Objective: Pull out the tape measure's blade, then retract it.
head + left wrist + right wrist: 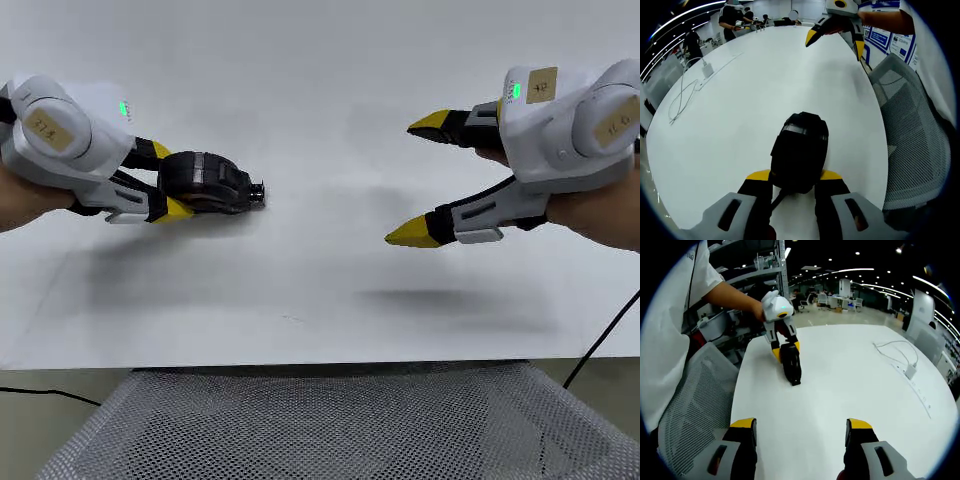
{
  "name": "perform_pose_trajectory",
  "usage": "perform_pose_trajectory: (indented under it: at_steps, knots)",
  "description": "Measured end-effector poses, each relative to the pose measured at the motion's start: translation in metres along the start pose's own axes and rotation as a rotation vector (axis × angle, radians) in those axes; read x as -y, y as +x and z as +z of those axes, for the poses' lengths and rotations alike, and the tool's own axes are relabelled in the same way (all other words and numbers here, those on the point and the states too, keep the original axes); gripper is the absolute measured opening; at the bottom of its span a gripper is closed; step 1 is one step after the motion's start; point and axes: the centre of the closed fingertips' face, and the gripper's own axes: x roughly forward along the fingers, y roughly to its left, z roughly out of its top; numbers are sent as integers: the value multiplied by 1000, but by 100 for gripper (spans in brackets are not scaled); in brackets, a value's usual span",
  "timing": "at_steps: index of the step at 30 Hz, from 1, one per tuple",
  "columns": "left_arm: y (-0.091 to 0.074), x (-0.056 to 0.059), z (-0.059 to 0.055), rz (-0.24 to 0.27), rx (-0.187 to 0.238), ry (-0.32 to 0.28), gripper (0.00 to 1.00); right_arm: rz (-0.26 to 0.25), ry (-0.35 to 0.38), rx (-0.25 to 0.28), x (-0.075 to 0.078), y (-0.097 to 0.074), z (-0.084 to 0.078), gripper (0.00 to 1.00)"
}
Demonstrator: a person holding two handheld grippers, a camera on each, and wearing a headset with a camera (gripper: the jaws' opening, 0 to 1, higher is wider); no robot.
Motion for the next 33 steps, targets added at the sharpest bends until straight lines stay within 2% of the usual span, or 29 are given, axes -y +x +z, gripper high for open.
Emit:
perform_pose_trajectory:
  at_steps: [6,19,33]
  knots:
    - [0,0,0,5,3,-1,28,2,-4,13,1,7,3,69]
    - [1,-1,0,1,5,-10,27,34,-38,30,5,37,12,61]
    - [0,-1,0,13,1,-4,27,69,-69,67,1,69,22,54]
